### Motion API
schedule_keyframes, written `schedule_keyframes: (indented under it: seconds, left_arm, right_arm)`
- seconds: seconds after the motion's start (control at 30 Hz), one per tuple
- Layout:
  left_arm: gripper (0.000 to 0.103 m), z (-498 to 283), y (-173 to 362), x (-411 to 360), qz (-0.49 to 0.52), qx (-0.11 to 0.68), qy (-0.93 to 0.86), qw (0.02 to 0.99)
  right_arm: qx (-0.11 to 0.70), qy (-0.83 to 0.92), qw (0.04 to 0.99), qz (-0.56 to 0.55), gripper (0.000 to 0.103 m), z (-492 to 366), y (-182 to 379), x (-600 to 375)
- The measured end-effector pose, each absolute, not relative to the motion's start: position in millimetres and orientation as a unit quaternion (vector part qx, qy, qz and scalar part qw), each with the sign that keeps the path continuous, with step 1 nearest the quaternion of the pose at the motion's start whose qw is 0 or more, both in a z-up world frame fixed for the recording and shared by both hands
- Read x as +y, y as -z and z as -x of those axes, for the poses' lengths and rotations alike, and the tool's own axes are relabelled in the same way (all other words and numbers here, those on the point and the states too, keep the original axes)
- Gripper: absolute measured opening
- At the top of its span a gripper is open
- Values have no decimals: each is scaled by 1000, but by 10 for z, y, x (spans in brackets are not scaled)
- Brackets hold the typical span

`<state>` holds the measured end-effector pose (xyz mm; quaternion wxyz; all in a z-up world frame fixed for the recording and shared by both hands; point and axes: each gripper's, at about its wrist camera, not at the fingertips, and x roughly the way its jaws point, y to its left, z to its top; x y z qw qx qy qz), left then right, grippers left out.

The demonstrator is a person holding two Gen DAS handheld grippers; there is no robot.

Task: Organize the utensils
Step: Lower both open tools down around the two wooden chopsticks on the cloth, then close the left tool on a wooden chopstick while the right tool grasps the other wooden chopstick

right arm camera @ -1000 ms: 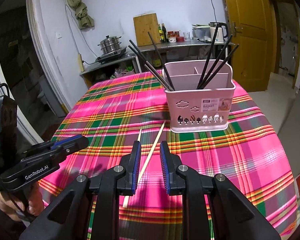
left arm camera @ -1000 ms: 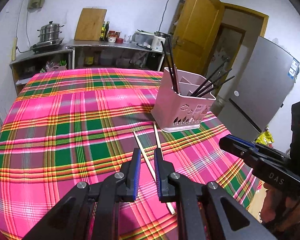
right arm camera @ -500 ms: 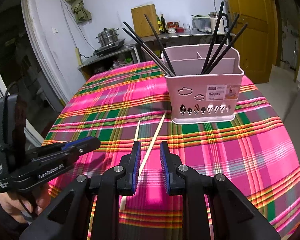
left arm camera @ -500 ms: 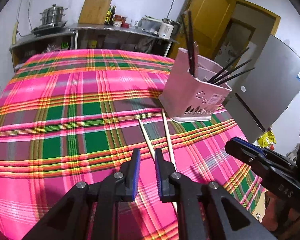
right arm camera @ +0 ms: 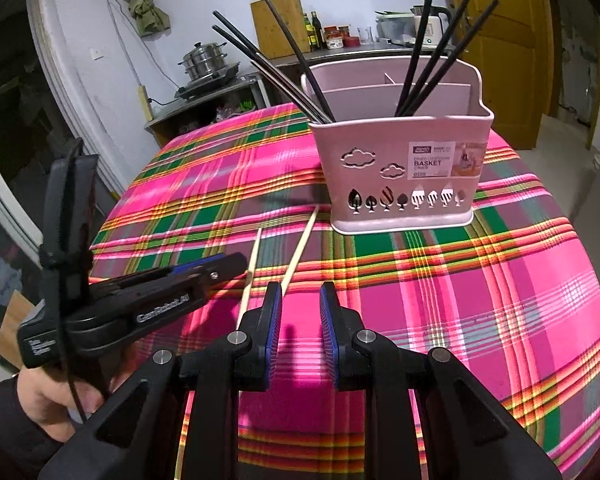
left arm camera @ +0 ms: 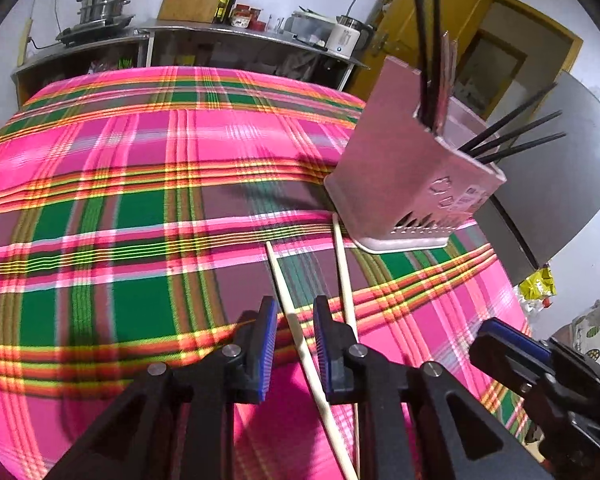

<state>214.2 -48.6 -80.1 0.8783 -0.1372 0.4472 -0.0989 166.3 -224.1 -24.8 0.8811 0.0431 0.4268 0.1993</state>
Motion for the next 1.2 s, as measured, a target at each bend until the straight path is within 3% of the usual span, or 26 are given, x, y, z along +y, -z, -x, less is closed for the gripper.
schedule_keyframes:
  seconds: [0.13, 0.3, 1.2]
  left_arm:
    - [17, -2199, 906, -533, 127, 454, 96, 877]
    - [8, -2201, 920, -512, 107, 450, 92, 882]
    - [7, -1905, 910, 622, 151, 443, -6, 883]
  right_arm:
    - [431, -197, 880, -44, 20, -1711, 291, -2254]
    - [436, -197, 877, -45, 20, -1779, 343, -2226]
    - [487, -250, 837, -18, 20, -2344, 821, -1476]
